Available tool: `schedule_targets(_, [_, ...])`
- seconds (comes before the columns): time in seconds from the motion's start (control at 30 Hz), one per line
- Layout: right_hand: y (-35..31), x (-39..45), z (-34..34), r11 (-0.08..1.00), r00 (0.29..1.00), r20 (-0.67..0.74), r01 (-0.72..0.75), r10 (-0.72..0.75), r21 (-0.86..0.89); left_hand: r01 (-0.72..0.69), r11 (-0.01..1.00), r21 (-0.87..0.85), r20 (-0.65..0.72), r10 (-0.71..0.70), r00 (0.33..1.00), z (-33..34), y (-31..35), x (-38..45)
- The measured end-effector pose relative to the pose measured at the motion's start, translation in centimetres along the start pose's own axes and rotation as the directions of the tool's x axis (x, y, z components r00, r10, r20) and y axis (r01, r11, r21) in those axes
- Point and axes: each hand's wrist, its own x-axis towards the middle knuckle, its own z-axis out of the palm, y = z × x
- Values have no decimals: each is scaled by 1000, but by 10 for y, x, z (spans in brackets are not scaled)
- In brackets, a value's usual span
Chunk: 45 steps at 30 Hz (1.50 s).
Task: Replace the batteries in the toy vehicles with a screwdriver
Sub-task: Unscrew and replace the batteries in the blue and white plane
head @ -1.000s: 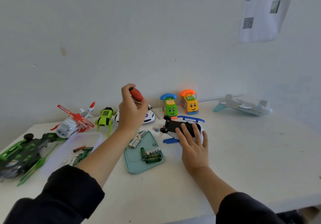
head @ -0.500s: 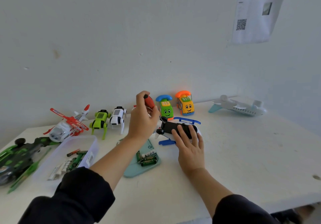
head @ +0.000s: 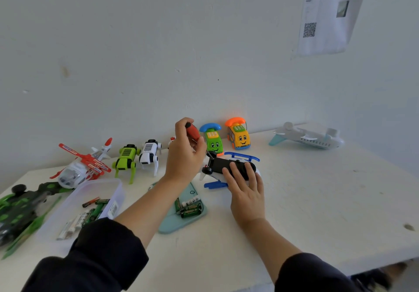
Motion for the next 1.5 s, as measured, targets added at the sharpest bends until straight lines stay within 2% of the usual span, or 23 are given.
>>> schedule_targets(0.33, [1, -2, 2, 1000, 1000, -30, 0, 0, -20, -35, 999, -33, 9, 35, 999, 2, -4, 0])
schedule_targets(1.1, [-2, -1, -2, 1000, 999, 41, -2, 2, -3, -69, 998, 4, 13, 69, 998, 3, -3, 3])
schedule_targets(1.23, [-2, -1, -1, 999, 999, -6, 46, -46, 10, -119, 991, 57, 75, 115, 991, 1, -1, 5])
schedule_targets(1.37, [0, -3, 2, 995, 995, -27, 98, -98, 20, -271, 959, 77, 276, 241, 931, 0, 1, 10])
schedule_targets(1.5, [1, -4, 5, 993, 991, -60, 121, -122, -9, -288, 953, 92, 241, 259, 935, 1, 0, 14])
